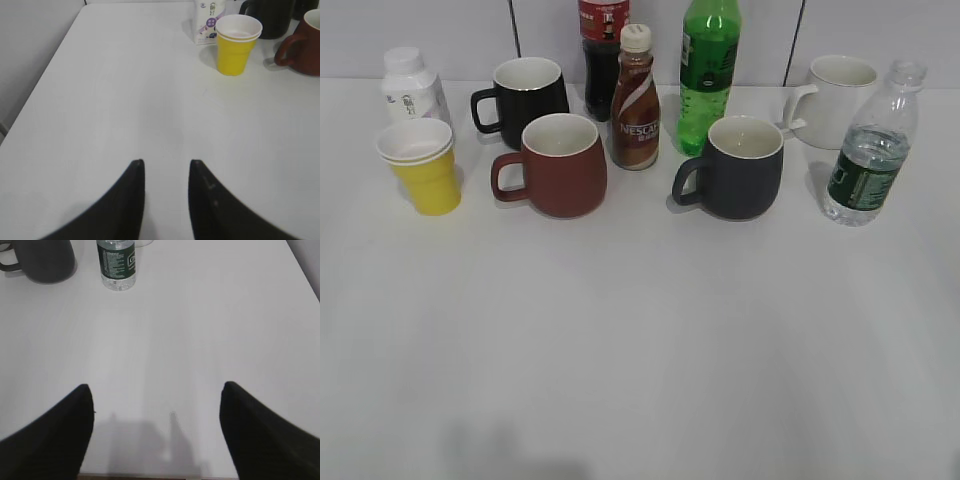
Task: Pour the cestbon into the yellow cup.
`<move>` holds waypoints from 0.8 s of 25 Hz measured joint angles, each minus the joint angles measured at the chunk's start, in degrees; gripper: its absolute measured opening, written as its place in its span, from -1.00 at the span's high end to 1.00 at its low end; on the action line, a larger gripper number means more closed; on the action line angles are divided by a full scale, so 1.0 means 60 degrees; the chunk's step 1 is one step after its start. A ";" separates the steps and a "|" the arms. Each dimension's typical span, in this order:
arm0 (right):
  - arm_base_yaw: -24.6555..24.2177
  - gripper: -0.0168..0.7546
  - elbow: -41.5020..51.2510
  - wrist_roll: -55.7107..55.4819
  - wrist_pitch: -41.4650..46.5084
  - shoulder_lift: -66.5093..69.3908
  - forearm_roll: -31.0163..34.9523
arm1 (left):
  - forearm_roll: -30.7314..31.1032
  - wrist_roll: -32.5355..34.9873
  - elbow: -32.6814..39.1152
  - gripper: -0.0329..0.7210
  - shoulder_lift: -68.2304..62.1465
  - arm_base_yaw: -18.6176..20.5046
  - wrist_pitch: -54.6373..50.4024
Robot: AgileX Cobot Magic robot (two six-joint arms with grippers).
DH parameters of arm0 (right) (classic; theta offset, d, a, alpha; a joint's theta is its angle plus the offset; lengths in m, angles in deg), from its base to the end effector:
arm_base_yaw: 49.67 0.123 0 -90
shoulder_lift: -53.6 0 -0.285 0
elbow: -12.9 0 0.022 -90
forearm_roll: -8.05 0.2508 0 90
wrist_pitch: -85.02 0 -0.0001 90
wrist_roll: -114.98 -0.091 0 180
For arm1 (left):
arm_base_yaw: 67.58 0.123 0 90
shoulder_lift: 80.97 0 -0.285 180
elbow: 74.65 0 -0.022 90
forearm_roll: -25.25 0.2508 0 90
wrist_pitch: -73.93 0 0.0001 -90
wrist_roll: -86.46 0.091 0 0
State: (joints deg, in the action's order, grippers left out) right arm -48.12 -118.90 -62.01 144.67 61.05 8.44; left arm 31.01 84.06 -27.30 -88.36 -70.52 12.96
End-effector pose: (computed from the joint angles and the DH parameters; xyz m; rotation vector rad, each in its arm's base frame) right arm -0.0057 0.0004 0.2807 -0.0803 2.0108 -0.0081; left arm -0.0084 0.0084 0.2832 0.0030 2.0160 0.0605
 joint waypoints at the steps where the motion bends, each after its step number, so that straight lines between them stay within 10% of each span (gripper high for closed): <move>1: 0.0000 -0.57 0.0000 0.0000 0.0000 0.0000 0.0000 | 0.0000 0.0000 0.0000 0.28 0.0000 0.0000 0.0000; 20: 0.0000 -0.57 0.0000 0.0000 0.0000 0.0000 0.0000 | 0.0000 0.0000 0.0000 0.28 0.0000 0.0000 0.0000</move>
State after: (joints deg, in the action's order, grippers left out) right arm -48.12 -118.90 -62.01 144.67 61.05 8.44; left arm 31.01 84.06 -27.30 -88.36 -70.52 12.96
